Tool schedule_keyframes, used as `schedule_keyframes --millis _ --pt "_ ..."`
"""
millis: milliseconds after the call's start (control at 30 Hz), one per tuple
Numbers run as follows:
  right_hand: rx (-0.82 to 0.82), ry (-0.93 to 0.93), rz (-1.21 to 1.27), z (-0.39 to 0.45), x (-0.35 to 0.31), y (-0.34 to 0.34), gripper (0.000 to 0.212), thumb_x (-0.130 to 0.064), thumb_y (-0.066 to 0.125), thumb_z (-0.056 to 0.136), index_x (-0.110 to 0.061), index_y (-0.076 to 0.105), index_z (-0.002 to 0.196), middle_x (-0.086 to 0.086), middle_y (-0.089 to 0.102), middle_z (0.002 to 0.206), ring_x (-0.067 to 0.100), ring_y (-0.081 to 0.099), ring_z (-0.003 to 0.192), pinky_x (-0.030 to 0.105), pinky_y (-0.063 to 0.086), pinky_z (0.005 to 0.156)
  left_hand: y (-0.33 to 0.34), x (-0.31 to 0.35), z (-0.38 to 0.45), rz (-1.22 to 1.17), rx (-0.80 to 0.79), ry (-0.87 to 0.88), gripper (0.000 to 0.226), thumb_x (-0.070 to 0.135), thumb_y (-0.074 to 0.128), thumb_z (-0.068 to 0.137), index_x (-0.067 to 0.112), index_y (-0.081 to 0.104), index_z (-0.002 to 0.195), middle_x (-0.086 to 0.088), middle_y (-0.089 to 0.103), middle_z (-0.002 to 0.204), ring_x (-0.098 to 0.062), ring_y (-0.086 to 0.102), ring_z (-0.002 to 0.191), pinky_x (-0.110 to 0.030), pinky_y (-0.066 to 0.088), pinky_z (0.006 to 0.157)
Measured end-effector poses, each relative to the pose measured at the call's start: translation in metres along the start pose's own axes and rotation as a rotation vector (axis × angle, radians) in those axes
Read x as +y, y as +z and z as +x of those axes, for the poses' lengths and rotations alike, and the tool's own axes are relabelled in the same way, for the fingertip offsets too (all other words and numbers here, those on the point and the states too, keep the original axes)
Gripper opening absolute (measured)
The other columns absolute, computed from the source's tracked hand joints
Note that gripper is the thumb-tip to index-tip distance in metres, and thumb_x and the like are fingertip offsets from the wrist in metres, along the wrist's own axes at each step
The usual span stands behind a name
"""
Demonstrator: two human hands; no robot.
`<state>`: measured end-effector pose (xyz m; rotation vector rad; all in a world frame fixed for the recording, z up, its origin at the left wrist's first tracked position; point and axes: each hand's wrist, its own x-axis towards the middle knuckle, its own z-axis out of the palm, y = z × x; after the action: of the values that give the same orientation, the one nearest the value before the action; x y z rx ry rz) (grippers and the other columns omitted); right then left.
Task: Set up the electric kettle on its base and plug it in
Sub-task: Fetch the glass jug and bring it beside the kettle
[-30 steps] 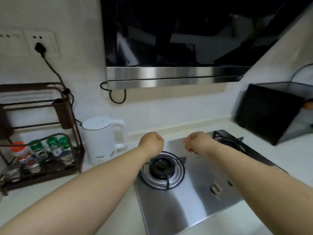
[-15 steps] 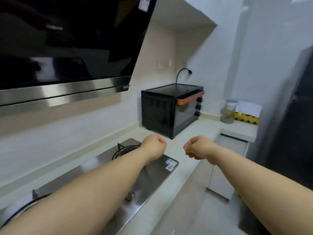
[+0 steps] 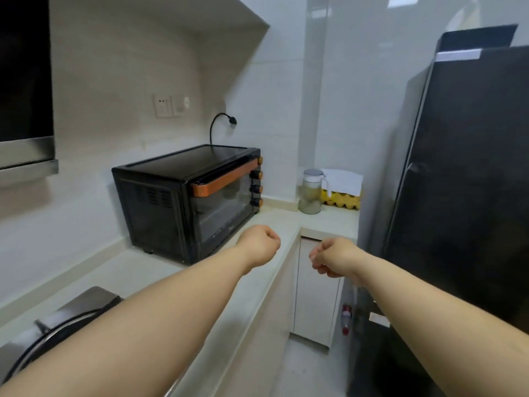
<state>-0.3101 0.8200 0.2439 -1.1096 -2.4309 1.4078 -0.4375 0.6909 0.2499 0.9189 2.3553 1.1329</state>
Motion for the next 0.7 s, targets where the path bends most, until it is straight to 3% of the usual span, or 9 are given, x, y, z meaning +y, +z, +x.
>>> schedule_keyframes --millis 200,333,433,500,567,633,700 --pt "0.109 0.059 -0.037 0.130 -0.015 -0.055 0.015 -0.007 0.057 0.085 -0.005 0.066 0.097 0.013 0.067 0.093 0.021 0.060 0.080 0.030 0.050 0.072 0.011 0.009 0.151 -0.061 -0.032 0.017 0.017 0.014 0.050 0.090 0.019 0.060 0.077 -0.002 0.061 0.093 -0.025 0.062 0.096 -0.033 0.051 0.084" --pt "0.167 0.084 -0.008 0.193 -0.025 -0.076 0.012 -0.005 0.053 0.085 -0.010 0.064 0.087 0.010 0.064 0.084 0.019 0.057 0.073 0.029 0.048 0.068 0.013 0.017 0.226 -0.095 -0.005 0.019 0.013 0.014 0.051 0.088 0.018 0.061 0.080 -0.004 0.060 0.095 -0.028 0.062 0.106 -0.029 0.048 0.080" --pt "0.183 0.124 0.004 0.253 -0.018 -0.089 0.011 -0.007 0.051 0.086 -0.010 0.062 0.086 0.010 0.063 0.083 0.020 0.055 0.073 0.030 0.046 0.067 0.029 0.018 0.289 -0.095 -0.062 -0.023 0.010 0.015 0.053 0.088 0.018 0.059 0.082 -0.005 0.058 0.096 -0.029 0.061 0.103 -0.027 0.046 0.080" --pt "0.203 0.146 0.005 0.291 -0.010 -0.095 0.008 -0.010 0.052 0.087 -0.011 0.059 0.090 0.010 0.061 0.086 0.020 0.054 0.074 0.031 0.045 0.066 0.044 0.018 0.322 -0.074 -0.098 -0.042 0.011 0.016 0.055 0.087 0.019 0.055 0.076 -0.006 0.056 0.093 -0.027 0.057 0.089 -0.027 0.043 0.077" --pt "0.261 0.130 0.002 0.335 -0.005 -0.105 0.010 -0.010 0.055 0.086 -0.013 0.057 0.094 0.008 0.059 0.090 0.023 0.054 0.080 0.033 0.046 0.070 0.055 0.021 0.358 -0.064 -0.106 -0.060 0.003 0.020 0.057 0.087 0.018 0.058 0.090 -0.006 0.055 0.096 -0.024 0.054 0.089 -0.026 0.042 0.077" --pt "0.308 0.131 0.028 0.390 0.004 -0.119 0.020 -0.009 0.055 0.084 -0.013 0.054 0.104 0.006 0.054 0.084 0.026 0.053 0.082 0.033 0.045 0.070 0.073 0.024 0.400 -0.050 -0.100 -0.098 0.034 0.025 0.059 0.087 0.015 0.055 0.119 -0.006 0.056 0.110 -0.023 0.055 0.104 -0.024 0.041 0.082" --pt "0.368 0.121 0.047 0.414 0.004 -0.123 0.030 -0.014 0.056 0.084 -0.013 0.050 0.113 0.003 0.050 0.080 0.027 0.052 0.080 0.032 0.044 0.066 0.075 0.025 0.416 -0.040 -0.106 -0.109 0.052 0.028 0.061 0.086 0.015 0.045 0.134 -0.006 0.053 0.128 -0.024 0.052 0.116 -0.025 0.041 0.089"
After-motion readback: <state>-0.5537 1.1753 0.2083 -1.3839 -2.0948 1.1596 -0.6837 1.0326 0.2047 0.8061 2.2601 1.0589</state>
